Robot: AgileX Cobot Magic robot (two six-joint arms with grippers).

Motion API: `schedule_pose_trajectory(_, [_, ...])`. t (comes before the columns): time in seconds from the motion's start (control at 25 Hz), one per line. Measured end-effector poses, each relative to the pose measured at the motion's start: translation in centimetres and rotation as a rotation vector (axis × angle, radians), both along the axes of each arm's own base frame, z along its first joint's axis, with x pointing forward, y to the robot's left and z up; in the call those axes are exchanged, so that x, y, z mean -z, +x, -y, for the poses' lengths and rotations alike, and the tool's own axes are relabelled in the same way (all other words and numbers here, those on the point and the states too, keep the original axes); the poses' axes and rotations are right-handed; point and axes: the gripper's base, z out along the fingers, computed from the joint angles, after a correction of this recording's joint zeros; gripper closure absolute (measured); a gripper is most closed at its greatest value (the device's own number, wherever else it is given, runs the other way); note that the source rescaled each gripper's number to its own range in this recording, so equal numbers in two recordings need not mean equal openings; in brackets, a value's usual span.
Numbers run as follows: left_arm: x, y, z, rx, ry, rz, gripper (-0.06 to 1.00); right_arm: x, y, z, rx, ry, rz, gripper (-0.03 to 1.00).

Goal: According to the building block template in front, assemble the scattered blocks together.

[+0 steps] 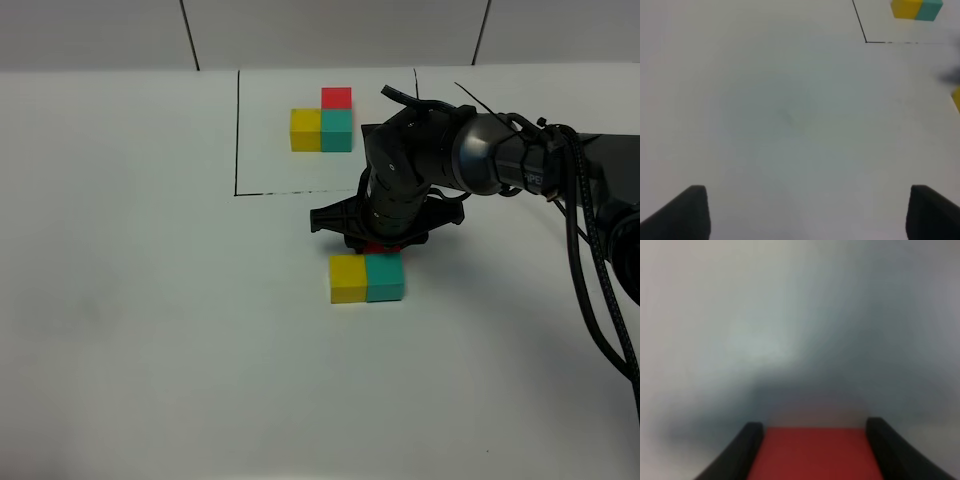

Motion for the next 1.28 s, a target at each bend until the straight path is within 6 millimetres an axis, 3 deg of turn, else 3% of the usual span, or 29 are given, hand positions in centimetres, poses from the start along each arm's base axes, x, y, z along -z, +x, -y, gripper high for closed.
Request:
schedule_pose_trajectory(0.16, [0.0, 0.0, 0.0, -0.001, -0.002, 0.0, 0.06, 0.0, 0.0, 0.0, -0.014, -0.002, 0.002, 0.89])
schedule_pose_trajectory(0.28, [0.0, 0.0, 0.0, -0.001, -0.001, 0.0, 0.06, 0.0, 0.0, -0.1, -0.032, 0.003, 0.01, 0.68])
schedule_pose_trajectory(0.52, [0.0, 0.0, 0.0, -0.001, -0.001, 0.0, 0.06, -0.5, 0.0, -0.1, -0.062, 0.002, 0.026, 0.11])
schedule_pose_trajectory(0.6, [0.0, 0.0, 0.0, -0.001, -0.001, 0.0, 0.06, -0.7, 0.0, 0.0, -0.066, -0.001, 0.033, 0.01])
schedule_pose_trajectory(0.72, [0.0, 0.0, 0.0, -0.001, -0.001, 0.0, 0.06, -1.9, 0.3, 0.5, -0.078, 0.005, 0.08, -0.03])
schedule_pose_trajectory(1.04, [0.0, 0.0, 0.0, -0.001, -0.001, 0.0, 0.06, -7.6, 1.3, 2.5, -0.075, 0.057, 0.258, -0.03])
schedule_pose_trajectory(1.16, [0.0, 0.0, 0.0, -0.001, -0.001, 0.0, 0.06, -8.5, 1.9, 5.5, -0.058, 0.014, 0.24, -0.03])
schedule_pose_trajectory(1.28, [0.0, 0.0, 0.0, -0.001, -0.001, 0.0, 0.06, -9.2, 2.6, 10.4, -0.01, -0.044, 0.194, -0.03])
